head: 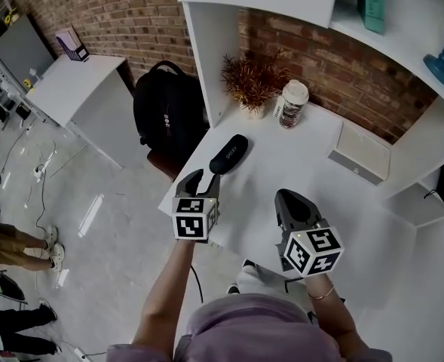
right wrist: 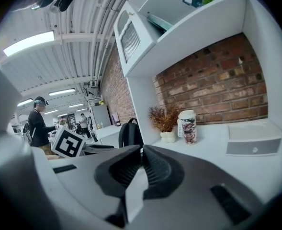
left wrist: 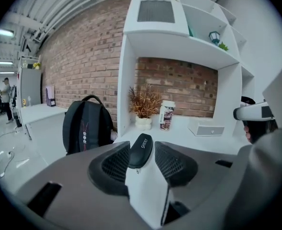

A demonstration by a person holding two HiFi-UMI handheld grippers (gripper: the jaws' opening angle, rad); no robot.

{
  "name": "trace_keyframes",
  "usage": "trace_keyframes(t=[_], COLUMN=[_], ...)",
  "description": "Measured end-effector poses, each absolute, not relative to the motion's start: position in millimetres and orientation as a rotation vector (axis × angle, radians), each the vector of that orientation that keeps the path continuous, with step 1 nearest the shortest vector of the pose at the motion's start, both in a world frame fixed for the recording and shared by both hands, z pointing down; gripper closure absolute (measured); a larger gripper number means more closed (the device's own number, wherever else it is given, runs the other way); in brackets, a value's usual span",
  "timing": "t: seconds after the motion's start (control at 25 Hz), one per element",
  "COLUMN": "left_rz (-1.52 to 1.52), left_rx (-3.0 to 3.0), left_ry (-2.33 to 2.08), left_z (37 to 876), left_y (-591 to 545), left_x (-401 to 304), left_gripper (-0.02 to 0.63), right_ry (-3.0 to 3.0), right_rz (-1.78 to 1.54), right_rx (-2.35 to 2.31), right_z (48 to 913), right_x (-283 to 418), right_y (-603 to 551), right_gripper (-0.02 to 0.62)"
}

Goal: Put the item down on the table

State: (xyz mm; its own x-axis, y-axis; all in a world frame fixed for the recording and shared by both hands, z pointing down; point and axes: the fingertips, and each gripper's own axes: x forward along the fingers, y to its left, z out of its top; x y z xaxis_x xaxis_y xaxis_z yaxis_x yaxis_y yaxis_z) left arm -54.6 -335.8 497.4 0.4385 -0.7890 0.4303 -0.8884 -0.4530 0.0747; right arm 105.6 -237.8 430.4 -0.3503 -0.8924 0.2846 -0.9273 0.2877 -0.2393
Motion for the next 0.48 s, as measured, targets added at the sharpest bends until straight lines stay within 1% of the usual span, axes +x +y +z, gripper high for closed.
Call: trace_keyframes(t=[0.2, 0.48], left_rz=[0.41, 0.36], left_rx=[2.38, 2.374], left_ry=[-1.46, -1.508], left_z=[486, 478], left_y=[-313, -291], left_x=[-66, -78], left_gripper=[0.484, 0.503], right_ry=[-2.447, -2.448], right_rz=[0.549, 0.542], right_rx=[1.718, 1.694], right_z=[430, 432], right_x=[101, 97], right_y=[-233, -229], right_gripper=[0.591, 0.592])
